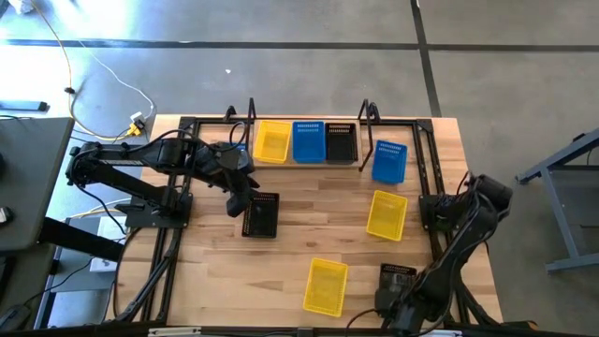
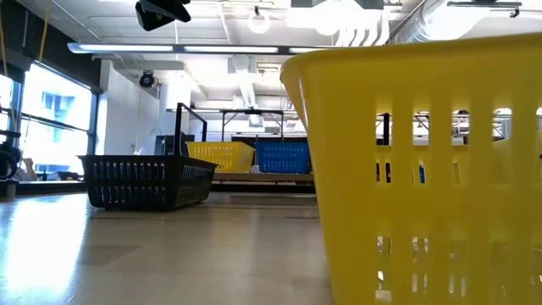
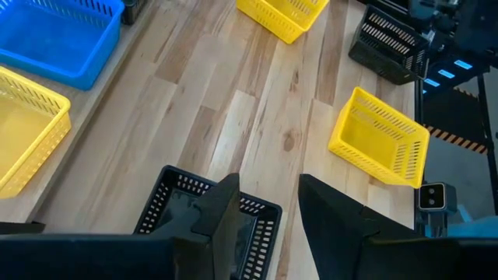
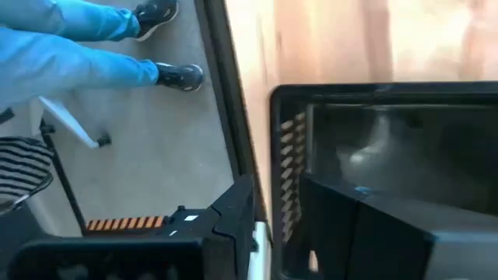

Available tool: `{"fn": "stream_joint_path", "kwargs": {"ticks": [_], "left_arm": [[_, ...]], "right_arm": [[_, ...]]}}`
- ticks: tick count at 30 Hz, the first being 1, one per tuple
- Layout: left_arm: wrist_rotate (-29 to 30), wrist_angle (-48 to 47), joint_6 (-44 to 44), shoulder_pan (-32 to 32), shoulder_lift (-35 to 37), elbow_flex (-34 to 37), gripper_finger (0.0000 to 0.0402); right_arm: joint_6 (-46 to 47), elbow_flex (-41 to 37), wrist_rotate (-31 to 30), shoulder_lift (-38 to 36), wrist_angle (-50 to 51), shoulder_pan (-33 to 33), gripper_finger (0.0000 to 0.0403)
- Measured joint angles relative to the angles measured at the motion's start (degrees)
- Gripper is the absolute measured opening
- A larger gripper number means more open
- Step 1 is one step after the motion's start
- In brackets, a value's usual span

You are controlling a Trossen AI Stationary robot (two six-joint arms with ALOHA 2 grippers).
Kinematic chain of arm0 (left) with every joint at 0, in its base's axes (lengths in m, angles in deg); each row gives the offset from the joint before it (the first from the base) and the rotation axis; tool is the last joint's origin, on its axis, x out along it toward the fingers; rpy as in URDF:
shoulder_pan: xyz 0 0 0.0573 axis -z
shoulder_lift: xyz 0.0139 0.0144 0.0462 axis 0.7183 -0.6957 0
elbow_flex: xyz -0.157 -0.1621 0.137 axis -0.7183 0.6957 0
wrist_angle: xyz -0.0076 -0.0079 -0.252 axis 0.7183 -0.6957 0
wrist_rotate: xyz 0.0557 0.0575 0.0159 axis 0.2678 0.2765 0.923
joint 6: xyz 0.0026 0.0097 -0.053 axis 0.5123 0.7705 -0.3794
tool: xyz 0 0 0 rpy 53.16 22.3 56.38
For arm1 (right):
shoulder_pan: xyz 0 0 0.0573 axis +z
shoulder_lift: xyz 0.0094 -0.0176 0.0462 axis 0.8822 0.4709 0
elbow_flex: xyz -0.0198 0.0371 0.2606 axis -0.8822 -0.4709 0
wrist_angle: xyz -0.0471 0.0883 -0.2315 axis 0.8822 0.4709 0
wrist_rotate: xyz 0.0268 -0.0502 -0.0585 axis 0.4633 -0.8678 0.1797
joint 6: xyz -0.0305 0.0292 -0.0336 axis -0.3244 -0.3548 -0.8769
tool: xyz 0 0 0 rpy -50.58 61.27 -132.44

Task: Stack baskets on shelf by color
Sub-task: Stack the bottom black basket on the black basket on the shelf

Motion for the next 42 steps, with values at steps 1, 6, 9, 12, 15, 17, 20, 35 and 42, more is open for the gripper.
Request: {"fn": "stream_joint_path", "kwargs": {"ticks": [1, 6, 9, 12, 15, 17, 20, 35, 42], "left_arm": [[0.0, 0.0, 0.0, 0.0, 0.0, 0.0, 0.0123], [0.0, 0.0, 0.0, 0.0, 0.0, 0.0, 0.0122], [0.0, 0.0, 0.0, 0.0, 0.0, 0.0, 0.0122], [0.0, 0.0, 0.0, 0.0, 0.0, 0.0, 0.0123], [0.0, 0.0, 0.0, 0.0, 0.0, 0.0, 0.0124], [0.0, 0.0, 0.0, 0.0, 0.0, 0.0, 0.0124], [0.0, 0.0, 0.1, 0.0, 0.0, 0.0, 0.0124], [4.5, -7.5, 7.7, 0.0, 0.0, 0.0, 0.0117], [10.0, -16.4, 5.3, 0.0, 0.0, 0.0, 0.0117]], "right_arm": [[0.0, 0.0, 0.1, 0.3, -0.3, 0.1, 0.0089], [0.9, 0.0, 1.4, 2.7, 0.1, 0.3, 0.0089], [1.2, 0.0, 2.9, 4.1, 0.1, 0.3, 0.0089], [2.0, 0.0, 3.6, 5.6, 1.0, 0.3, 0.0089], [3.5, 0.0, 4.5, 6.4, 1.9, 0.2, 0.0078], [3.8, 0.0, 4.4, 6.3, 1.5, -0.2, 0.005], [3.4, 1.0, 3.8, 5.8, 2.0, -1.0, 0.001], [-3.3, 13.9, -5.3, 5.8, 10.0, -10.3, 0.0001], [-12.6, 22.6, -10.9, 5.8, 22.3, -16.9, 0.0001]]}}
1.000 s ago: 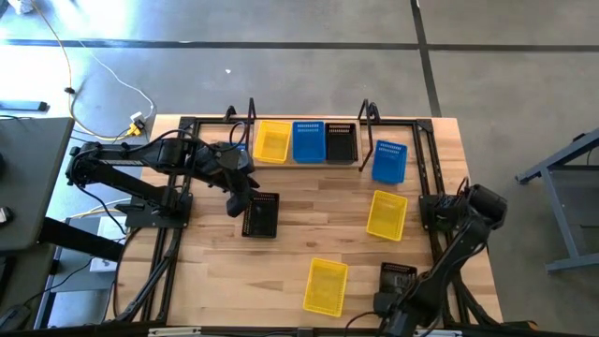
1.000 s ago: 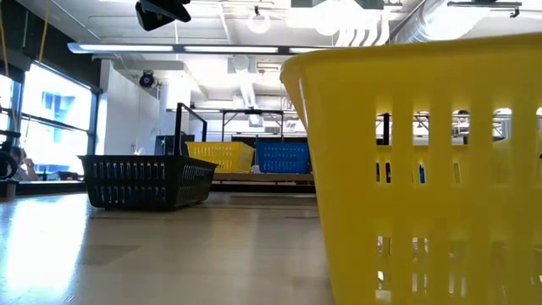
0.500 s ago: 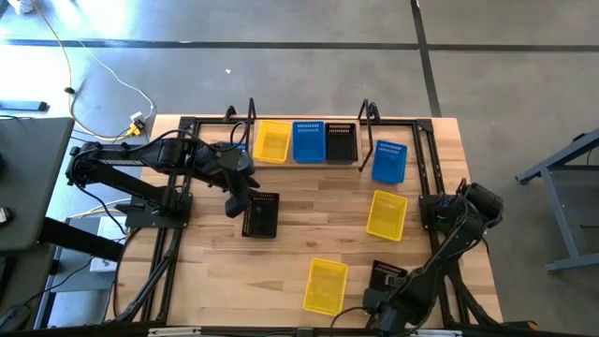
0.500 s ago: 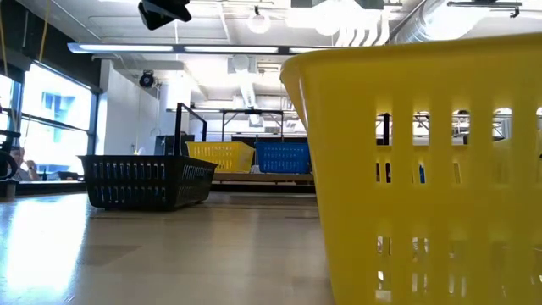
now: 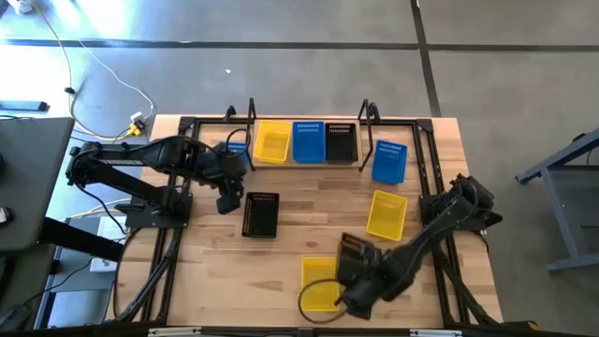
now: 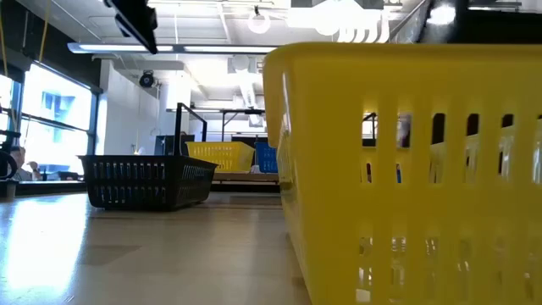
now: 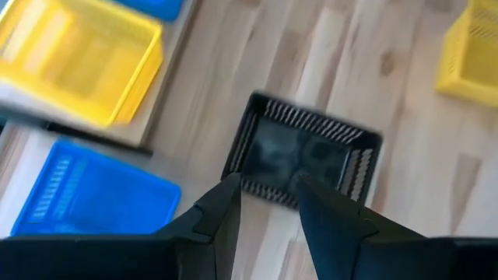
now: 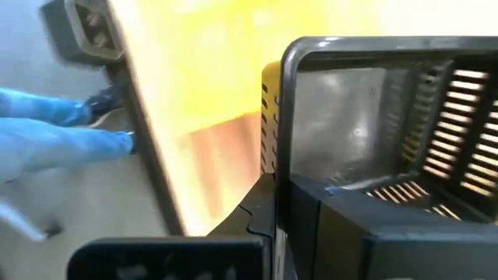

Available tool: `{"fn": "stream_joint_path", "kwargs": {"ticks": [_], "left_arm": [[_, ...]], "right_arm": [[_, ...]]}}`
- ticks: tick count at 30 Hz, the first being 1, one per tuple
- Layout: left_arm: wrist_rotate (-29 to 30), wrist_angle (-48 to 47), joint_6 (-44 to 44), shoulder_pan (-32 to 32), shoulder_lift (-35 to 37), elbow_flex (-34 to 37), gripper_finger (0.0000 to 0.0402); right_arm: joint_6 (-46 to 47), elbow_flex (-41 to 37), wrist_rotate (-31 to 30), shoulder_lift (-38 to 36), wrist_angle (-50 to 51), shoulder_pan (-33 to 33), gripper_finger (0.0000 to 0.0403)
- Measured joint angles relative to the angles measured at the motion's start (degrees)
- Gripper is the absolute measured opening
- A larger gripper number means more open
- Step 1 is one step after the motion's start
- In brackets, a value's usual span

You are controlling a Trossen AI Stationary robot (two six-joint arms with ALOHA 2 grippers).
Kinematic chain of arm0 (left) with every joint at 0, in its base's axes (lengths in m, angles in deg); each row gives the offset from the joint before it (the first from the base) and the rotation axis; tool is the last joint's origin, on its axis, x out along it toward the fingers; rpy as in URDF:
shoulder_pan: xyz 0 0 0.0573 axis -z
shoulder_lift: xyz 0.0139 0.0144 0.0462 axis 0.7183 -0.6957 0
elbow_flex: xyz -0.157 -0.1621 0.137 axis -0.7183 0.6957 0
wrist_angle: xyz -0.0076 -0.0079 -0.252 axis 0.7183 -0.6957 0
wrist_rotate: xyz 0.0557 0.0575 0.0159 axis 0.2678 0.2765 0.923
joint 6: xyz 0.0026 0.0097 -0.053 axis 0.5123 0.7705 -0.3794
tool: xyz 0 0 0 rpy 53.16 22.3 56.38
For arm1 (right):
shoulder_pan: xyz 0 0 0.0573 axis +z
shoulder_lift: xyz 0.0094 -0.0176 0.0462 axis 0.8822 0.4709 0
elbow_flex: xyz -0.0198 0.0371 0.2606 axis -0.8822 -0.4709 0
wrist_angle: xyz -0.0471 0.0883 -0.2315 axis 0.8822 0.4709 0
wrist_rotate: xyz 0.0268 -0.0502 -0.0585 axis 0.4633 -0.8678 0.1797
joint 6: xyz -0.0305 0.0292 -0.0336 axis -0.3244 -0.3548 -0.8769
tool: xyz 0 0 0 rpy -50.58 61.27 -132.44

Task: Stack baskets on shelf by color
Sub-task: Stack the bottom black basket on the black basket on the shelf

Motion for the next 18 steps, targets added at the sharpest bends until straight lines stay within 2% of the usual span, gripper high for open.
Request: {"fn": "stream_joint_path", "kwargs": {"ticks": [6, 11, 18], "left_arm": [[0.3, -3.0, -0.4, 0.0, 0.0, 0.0, 0.0117], [0.3, -3.0, -0.4, 0.0, 0.0, 0.0, 0.0117], [0.3, -3.0, -0.4, 0.0, 0.0, 0.0, 0.0117]], "right_arm": [[-9.0, 6.1, -6.0, 0.0, 13.1, -6.2, 0.0001], [-21.3, 9.6, -12.0, 0.0, 22.5, -13.4, 0.0], [-41.7, 11.6, -17.9, -0.9, 24.1, -26.4, 0.0]]}}
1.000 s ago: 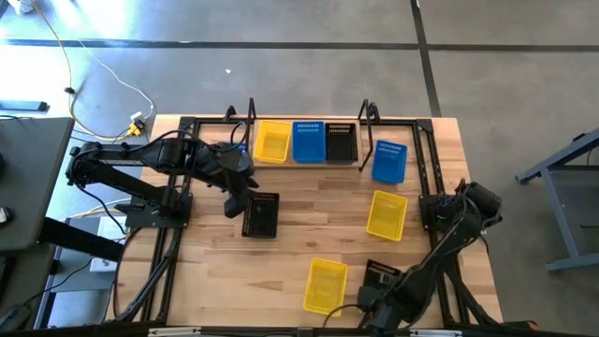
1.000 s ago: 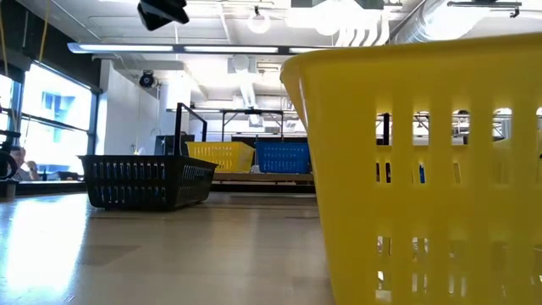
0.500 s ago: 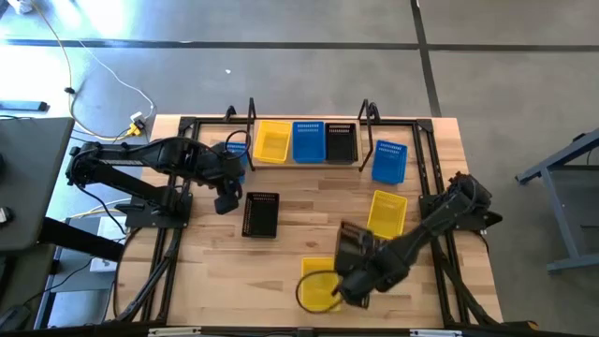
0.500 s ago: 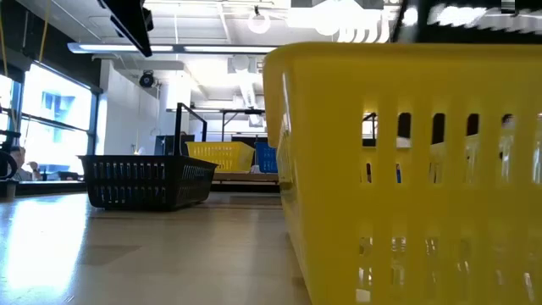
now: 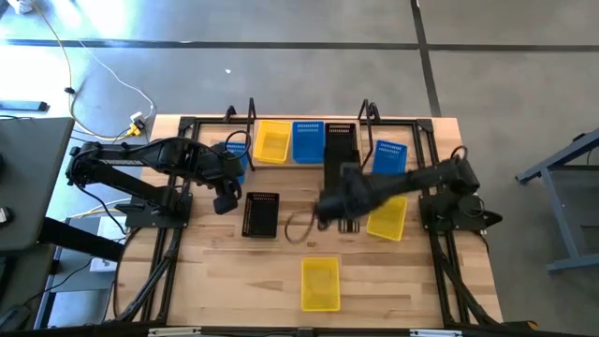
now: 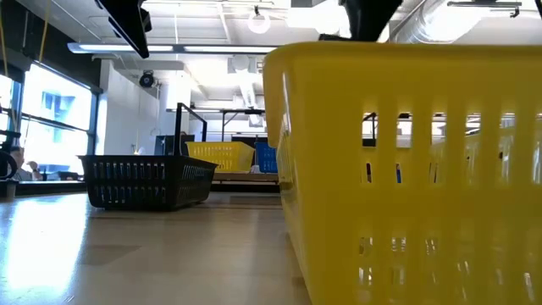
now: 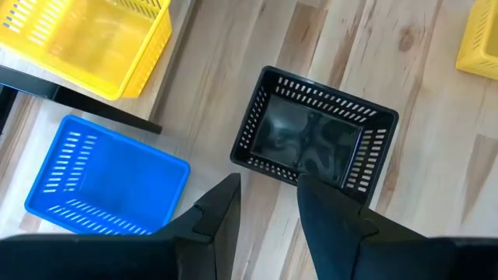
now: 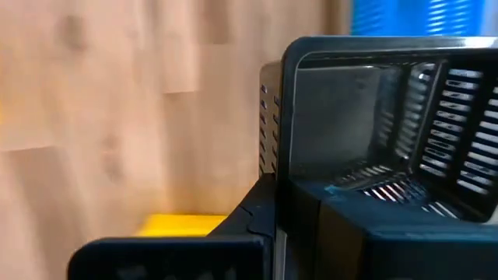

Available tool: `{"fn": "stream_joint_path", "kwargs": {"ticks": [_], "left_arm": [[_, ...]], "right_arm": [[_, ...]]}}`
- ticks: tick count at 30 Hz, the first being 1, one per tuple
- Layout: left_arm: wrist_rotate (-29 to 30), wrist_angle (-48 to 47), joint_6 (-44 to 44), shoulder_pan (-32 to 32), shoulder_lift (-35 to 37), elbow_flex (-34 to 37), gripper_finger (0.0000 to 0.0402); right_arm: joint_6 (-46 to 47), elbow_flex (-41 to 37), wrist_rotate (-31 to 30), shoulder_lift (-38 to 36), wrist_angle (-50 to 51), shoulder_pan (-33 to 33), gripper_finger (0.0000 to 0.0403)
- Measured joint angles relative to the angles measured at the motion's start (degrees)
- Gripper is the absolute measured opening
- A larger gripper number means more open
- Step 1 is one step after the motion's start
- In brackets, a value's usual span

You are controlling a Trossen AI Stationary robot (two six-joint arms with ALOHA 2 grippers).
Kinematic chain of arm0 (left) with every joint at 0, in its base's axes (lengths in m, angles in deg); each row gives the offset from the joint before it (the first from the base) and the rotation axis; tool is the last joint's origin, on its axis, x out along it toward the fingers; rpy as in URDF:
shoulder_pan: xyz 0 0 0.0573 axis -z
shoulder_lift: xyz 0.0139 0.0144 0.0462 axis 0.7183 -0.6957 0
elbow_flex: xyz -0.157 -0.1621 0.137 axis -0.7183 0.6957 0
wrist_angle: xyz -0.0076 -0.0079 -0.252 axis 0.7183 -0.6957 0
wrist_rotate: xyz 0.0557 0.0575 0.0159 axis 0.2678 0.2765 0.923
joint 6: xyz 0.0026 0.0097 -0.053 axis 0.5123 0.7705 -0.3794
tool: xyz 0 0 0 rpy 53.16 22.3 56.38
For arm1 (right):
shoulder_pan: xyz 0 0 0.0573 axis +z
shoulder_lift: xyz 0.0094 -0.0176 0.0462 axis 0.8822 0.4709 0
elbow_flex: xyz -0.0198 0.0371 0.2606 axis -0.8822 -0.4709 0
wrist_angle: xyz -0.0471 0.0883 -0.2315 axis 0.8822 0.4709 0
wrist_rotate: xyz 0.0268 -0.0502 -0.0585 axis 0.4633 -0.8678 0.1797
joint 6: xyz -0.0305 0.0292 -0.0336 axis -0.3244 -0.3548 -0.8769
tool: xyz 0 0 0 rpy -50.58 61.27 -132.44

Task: Stack baskets on shelf by color
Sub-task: Stack the bottom black basket on the black basket on the shelf

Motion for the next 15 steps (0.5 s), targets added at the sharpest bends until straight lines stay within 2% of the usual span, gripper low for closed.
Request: {"fn": "stream_joint_path", "kwargs": {"ticks": [8, 12, 15], "left_arm": [[0.0, 0.1, 0.0, 0.0, 0.0, 0.0, 0.0117], [0.0, 0.1, -0.5, 0.0, 0.0, 0.0, 0.0117], [0.0, 0.1, -0.5, 0.0, 0.0, 0.0, 0.0117]], "right_arm": [[-15.1, -0.2, -3.0, -4.0, -5.2, -12.2, 0.0], [-21.1, -5.6, -2.8, -5.8, -12.5, -17.2, 0.0], [-26.2, -9.6, -0.4, -5.9, -15.9, -20.8, 0.0]]}}
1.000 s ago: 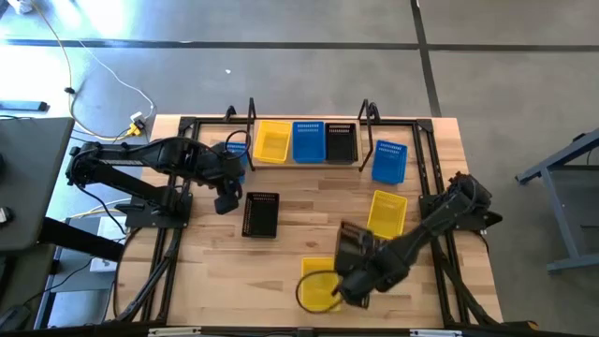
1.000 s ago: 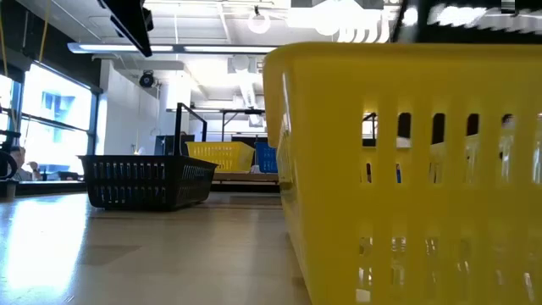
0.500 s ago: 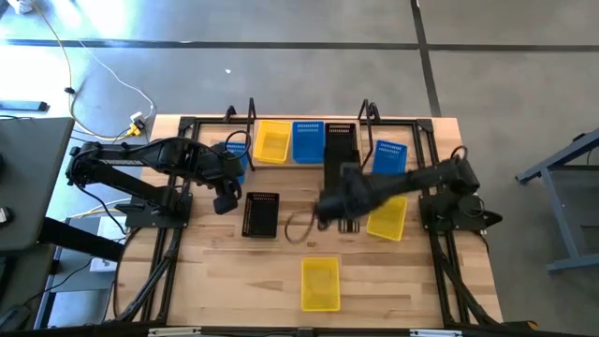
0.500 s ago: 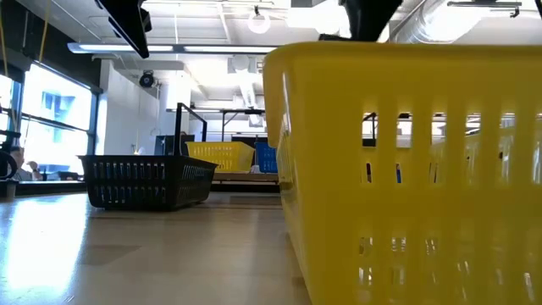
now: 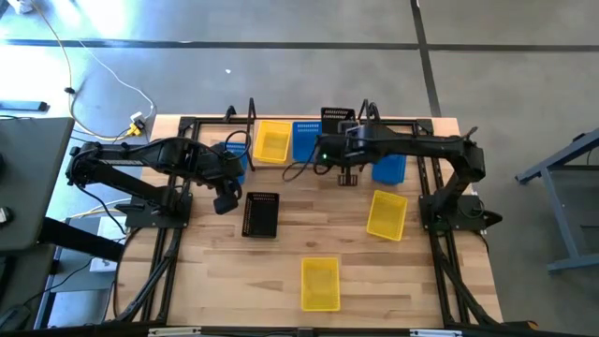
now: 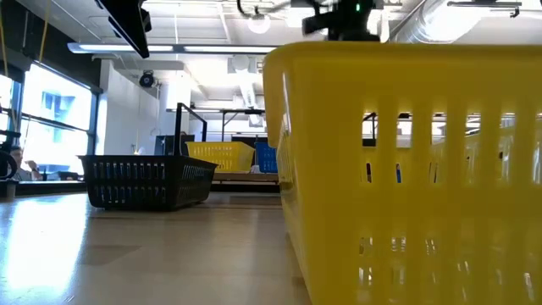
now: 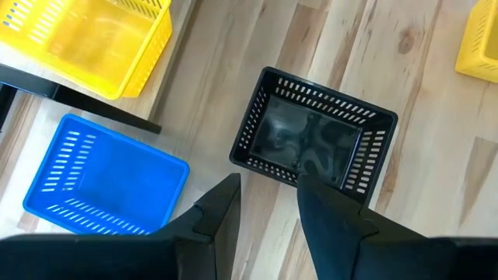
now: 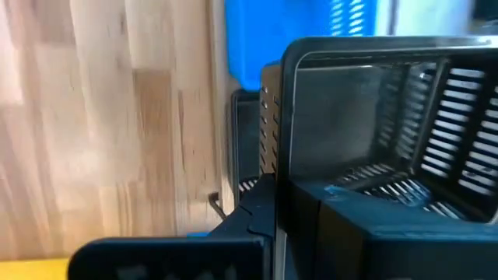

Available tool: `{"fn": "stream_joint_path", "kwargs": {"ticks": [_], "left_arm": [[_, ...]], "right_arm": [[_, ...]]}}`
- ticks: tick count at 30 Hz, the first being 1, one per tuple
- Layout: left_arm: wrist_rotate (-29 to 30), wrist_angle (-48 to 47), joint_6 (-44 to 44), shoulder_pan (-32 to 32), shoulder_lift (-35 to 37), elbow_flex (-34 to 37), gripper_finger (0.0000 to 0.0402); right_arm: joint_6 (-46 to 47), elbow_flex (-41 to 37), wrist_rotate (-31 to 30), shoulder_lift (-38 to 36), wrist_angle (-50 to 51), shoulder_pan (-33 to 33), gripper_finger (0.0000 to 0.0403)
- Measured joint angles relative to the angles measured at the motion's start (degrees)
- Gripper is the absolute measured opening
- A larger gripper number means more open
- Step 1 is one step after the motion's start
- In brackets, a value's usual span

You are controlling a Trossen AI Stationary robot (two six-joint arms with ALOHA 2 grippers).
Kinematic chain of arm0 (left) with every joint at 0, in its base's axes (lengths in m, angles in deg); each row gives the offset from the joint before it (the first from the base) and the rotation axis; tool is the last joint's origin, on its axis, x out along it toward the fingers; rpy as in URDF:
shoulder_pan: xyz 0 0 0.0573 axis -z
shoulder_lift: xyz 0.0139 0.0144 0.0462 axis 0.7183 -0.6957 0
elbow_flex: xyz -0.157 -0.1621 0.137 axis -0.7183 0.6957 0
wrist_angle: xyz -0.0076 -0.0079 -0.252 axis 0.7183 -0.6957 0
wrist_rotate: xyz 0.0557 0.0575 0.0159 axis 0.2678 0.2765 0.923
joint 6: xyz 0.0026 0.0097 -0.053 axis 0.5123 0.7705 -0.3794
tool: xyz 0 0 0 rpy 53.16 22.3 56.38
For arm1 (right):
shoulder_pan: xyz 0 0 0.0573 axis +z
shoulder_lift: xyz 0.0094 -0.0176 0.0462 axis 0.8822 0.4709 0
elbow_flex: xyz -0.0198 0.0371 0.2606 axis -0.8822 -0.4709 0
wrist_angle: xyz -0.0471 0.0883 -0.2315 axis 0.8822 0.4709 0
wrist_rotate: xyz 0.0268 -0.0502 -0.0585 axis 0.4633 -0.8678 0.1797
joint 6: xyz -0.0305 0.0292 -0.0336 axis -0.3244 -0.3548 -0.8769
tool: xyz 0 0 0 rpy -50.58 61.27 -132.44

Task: Stack baskets on shelf by color
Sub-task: Stack the bottom black basket on the black basket on the shelf

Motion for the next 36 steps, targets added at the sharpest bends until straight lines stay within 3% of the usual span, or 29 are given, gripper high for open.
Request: {"fn": "stream_joint_path", "kwargs": {"ticks": [14, 36], "left_arm": [[0.0, 0.0, -0.5, 0.0, 0.0, 0.0, 0.0117], [1.3, 0.0, -1.7, 0.0, 0.0, 0.0, 0.0117]], "right_arm": [[-7.5, -11.3, 8.6, 0.0, -10.2, -7.8, 0.0], [-8.3, -11.5, 13.5, 0.0, -10.1, -12.3, 0.0]]}}
